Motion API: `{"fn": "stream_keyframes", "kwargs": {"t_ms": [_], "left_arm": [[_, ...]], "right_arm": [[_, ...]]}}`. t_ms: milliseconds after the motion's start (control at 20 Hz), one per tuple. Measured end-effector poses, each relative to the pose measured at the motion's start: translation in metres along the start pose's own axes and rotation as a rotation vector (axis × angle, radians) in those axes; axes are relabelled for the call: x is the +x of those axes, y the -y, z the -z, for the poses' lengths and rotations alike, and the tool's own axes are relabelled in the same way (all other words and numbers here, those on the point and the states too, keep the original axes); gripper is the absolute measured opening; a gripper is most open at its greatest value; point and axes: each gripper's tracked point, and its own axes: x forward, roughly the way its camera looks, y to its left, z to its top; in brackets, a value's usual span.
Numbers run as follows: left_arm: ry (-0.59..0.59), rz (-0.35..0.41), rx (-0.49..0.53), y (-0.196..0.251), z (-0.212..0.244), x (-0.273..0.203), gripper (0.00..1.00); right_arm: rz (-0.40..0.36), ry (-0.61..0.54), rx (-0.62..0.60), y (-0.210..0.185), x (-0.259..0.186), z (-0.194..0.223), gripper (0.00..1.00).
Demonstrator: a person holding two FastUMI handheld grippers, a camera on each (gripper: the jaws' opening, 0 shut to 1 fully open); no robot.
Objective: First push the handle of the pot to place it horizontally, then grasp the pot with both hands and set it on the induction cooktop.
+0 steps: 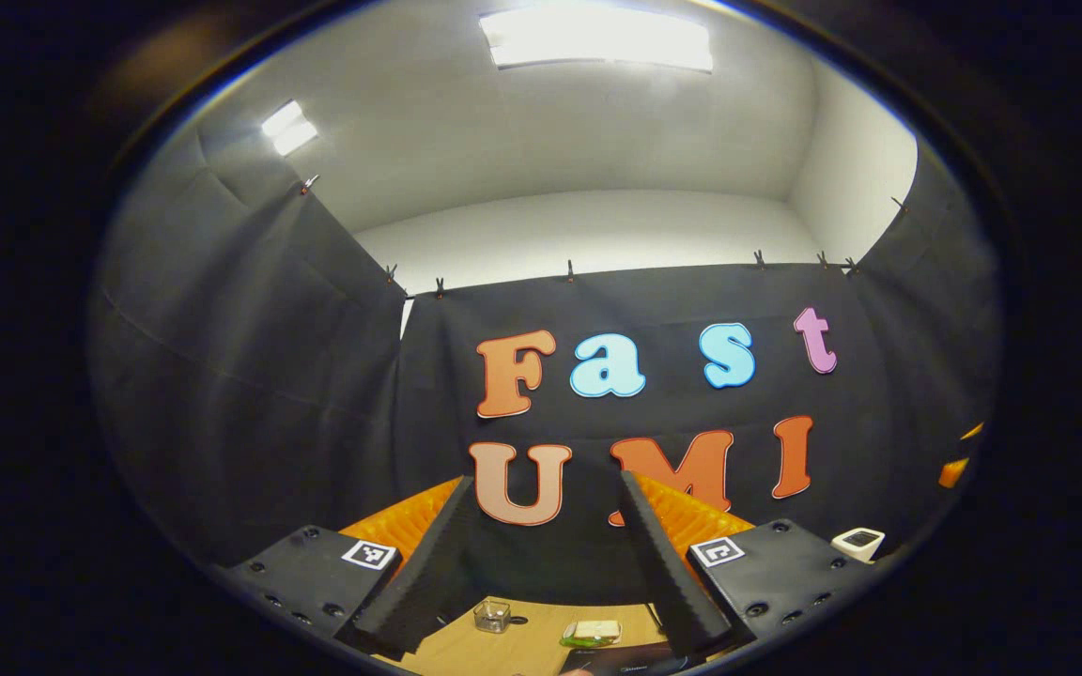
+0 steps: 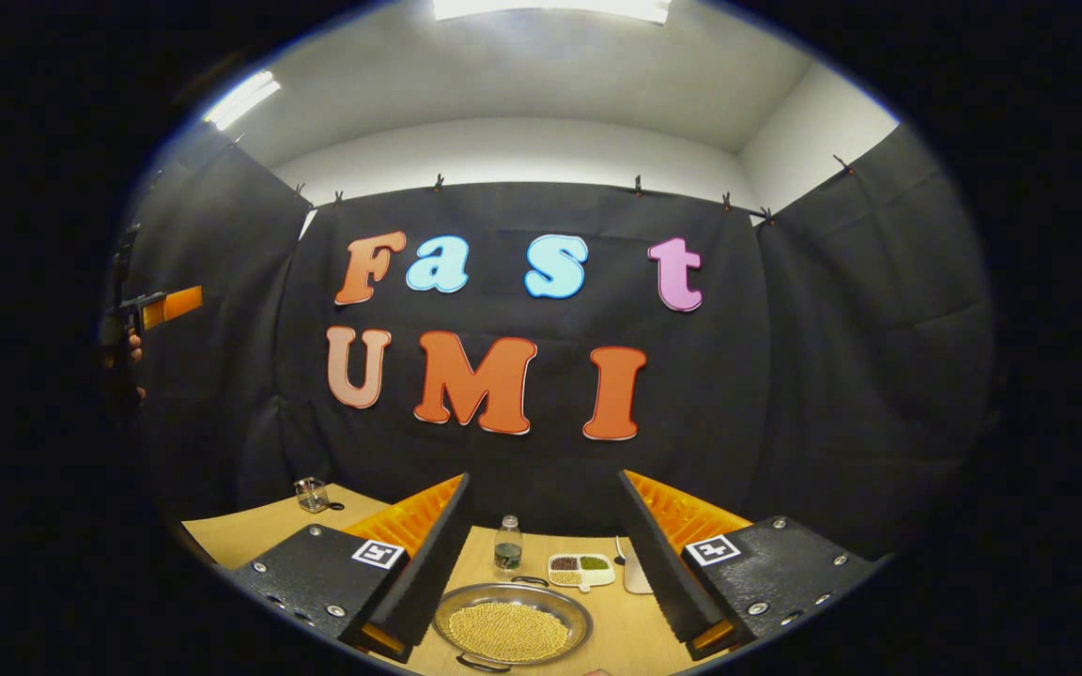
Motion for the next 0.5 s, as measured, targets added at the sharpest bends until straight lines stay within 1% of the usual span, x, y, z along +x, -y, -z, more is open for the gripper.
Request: {"fn": "stream_keyframes", "kwargs": {"t_ms": [50,100,200,300,400,450,500], "left_arm": [[0.006,-0.012,0.003,-0.004,0.000,0.001,0.99],[0.018,-0.029,0.014,-0.008,-0.003,0.003,0.96],[0.025,-0.051,0.027,-0.013,-0.001,0.004,0.96],[0.022,-0.057,0.031,-0.013,0.004,0.004,0.99],[0.016,-0.056,0.040,-0.012,0.007,0.006,0.99],[0.012,-0.054,0.042,-0.010,0.008,0.006,0.99],[0.007,-0.051,0.045,-0.008,0.011,0.005,0.99]], "right_arm": [[-0.021,-0.038,0.001,-0.009,0.004,0.014,0.92],[-0.041,-0.080,0.009,-0.015,0.009,0.028,0.91],[-0.083,-0.162,0.046,-0.028,0.013,0.055,0.89],[-0.124,-0.250,0.086,-0.039,0.013,0.085,0.87],[-0.157,-0.339,0.112,-0.051,0.015,0.112,0.82],[-0.168,-0.383,0.123,-0.056,0.015,0.125,0.77],[-0.182,-0.428,0.133,-0.062,0.016,0.139,0.74]]}}
